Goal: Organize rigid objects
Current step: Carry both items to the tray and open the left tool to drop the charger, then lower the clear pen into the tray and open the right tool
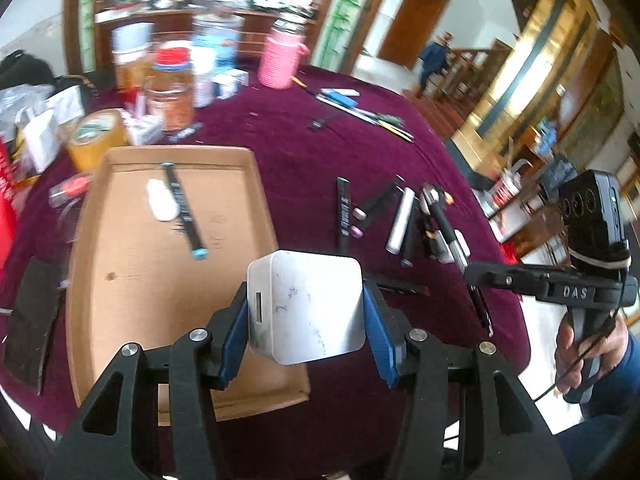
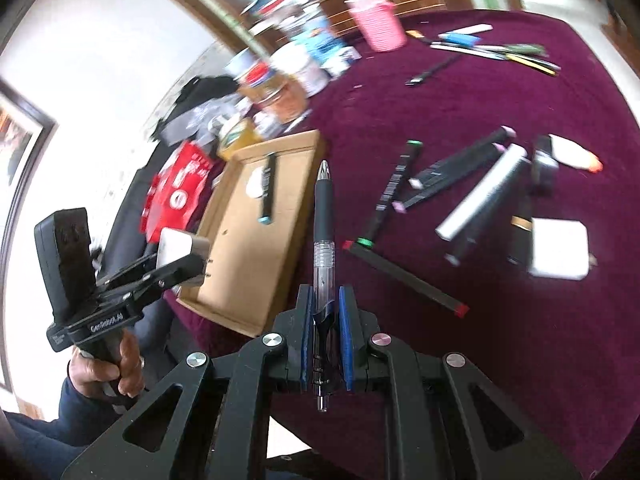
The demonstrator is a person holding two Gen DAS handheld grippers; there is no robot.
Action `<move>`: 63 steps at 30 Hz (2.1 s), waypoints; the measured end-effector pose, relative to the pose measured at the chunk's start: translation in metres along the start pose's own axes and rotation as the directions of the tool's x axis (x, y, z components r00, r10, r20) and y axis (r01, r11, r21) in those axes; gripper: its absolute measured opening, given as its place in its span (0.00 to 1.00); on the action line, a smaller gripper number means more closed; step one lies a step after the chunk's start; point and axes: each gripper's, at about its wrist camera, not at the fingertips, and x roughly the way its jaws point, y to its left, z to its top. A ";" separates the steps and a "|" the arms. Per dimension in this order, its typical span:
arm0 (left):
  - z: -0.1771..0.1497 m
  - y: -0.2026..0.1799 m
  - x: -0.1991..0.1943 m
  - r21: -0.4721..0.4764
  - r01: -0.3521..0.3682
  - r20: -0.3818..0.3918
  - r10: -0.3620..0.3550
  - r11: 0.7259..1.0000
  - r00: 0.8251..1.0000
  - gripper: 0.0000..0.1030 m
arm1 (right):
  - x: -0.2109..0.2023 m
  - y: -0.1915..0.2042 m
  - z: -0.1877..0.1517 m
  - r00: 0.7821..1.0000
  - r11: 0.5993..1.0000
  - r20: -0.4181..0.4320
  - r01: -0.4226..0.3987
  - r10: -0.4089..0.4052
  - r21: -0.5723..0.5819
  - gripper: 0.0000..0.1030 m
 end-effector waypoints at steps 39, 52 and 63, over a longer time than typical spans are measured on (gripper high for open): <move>0.083 0.165 0.064 0.100 0.039 -0.116 -0.027 0.994 0.993 0.46 | 0.183 0.101 0.093 0.988 0.989 -0.071 0.138 -0.134 0.054 0.11; 0.083 0.181 0.088 0.070 0.083 -0.164 -0.071 0.994 0.984 0.46 | 0.227 0.093 0.101 0.965 0.974 -0.138 0.228 -0.223 0.017 0.11; 0.067 0.170 0.070 0.066 0.102 -0.164 -0.090 0.993 0.982 0.46 | 0.204 0.094 0.082 0.968 0.972 -0.098 0.235 -0.232 0.021 0.18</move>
